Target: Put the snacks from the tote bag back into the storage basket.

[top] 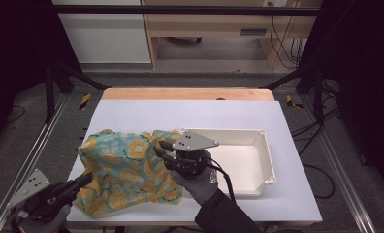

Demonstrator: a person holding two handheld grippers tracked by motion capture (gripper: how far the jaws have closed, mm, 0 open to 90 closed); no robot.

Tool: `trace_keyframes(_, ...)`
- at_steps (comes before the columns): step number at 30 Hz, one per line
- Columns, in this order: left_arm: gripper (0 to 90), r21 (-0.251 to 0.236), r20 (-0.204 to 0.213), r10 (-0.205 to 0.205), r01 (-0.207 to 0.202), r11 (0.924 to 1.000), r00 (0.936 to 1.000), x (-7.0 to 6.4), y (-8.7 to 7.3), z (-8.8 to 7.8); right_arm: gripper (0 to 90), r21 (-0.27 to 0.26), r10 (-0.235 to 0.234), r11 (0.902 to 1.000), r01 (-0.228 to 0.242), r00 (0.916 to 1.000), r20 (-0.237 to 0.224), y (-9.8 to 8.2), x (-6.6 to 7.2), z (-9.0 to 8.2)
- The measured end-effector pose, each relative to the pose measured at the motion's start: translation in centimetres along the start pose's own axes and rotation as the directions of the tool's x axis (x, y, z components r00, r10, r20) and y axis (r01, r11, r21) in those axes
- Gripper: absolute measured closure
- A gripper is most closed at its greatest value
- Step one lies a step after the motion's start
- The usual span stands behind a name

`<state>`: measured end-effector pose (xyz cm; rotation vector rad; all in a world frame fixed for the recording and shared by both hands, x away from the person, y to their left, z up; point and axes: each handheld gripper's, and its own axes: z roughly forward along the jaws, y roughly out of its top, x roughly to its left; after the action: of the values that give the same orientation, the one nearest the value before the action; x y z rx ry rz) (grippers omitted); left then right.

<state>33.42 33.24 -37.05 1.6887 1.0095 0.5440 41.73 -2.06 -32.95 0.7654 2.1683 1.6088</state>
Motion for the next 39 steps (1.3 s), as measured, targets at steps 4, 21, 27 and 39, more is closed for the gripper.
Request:
trace_keyframes(4, 89.7, 0.0, 0.0, 0.001, -0.001, 1.0, 1.0, 0.0, 0.0, 0.0, 90.0, -0.005, 0.006, 1.0, -0.006, 0.9999, -0.008, 0.0, 0.1, -0.4)
trace_keyframes(21, 89.6, 0.0, -0.001, 0.003, -0.003, 1.0, 1.0, 0.0, 0.0, 0.0, 81.3, 0.005, -0.008, 0.9999, 0.009, 0.9984, -0.055, 0.4, 3.2, 0.7)
trace_keyframes(27, 86.7, -0.012, -0.003, -0.005, 0.005, 0.9999, 1.0, 0.0, 0.0, -0.1, 90.0, 0.013, -0.012, 0.9998, 0.013, 0.9965, -0.083, 0.2, 3.2, 0.6)
trace_keyframes(39, 56.0, -0.096, -0.035, 0.01, -0.013, 0.9953, 0.9993, -0.6, 1.8, -1.8, 90.0, 0.078, -0.006, 0.9969, 0.014, 0.9937, -0.112, -1.6, 3.2, 1.2)
